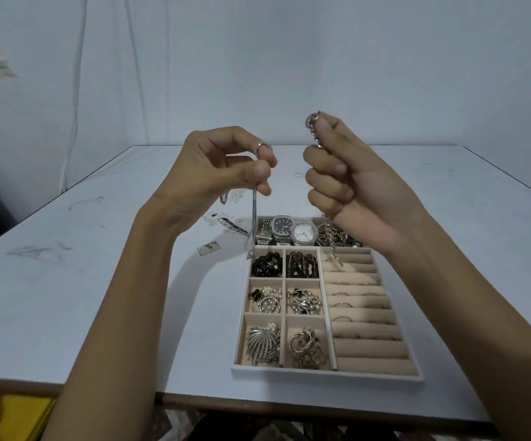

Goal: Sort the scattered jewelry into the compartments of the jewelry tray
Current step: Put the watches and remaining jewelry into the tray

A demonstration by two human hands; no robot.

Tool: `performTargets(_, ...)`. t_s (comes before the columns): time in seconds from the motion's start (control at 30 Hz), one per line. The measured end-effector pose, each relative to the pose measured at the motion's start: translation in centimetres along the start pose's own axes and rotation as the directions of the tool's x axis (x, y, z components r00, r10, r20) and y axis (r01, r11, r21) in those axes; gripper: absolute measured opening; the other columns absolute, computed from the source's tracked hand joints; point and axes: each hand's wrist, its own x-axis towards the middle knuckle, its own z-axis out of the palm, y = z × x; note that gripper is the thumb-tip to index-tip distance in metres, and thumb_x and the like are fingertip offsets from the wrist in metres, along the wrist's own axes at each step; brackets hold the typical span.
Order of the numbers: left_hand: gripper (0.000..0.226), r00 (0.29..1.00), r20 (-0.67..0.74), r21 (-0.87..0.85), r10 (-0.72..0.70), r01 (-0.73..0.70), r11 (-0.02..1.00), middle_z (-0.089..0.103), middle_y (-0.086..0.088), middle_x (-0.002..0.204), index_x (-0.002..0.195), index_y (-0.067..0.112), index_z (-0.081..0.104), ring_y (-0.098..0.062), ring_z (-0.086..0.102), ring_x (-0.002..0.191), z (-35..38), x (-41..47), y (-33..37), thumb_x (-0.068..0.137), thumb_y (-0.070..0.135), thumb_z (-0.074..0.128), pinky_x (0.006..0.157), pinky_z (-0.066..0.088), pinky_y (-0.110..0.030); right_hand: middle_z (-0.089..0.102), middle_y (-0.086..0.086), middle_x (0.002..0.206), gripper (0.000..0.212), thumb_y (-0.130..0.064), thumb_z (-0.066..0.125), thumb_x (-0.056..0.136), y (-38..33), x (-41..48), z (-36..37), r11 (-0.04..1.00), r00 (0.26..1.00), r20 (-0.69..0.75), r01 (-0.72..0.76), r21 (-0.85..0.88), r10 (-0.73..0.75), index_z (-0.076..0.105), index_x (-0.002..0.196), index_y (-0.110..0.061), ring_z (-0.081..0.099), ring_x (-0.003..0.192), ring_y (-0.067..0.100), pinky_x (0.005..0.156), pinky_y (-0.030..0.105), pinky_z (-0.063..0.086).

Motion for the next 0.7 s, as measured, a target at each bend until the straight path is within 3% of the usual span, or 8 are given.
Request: performTargets(0.7,0.015,1.0,0.002,-0.096,0.005,-0.005,0.995,0.067,0.006,0.073,0.07,0.025,0.07,-0.007,0.063,0.056,-1.0,-0.3,-0.4,0.061,0.029,0.082,0.063,0.053,-0.022,0.025,-0.007,0.054,0.013,-0.02,0.045,0.098,3.9,-1.5,1.3,0.981,0.983,0.045,-0.173,-0.085,0.177,0.053,0.088,-0.022,0.014,0.038,0.004,0.038,0.02,0.01)
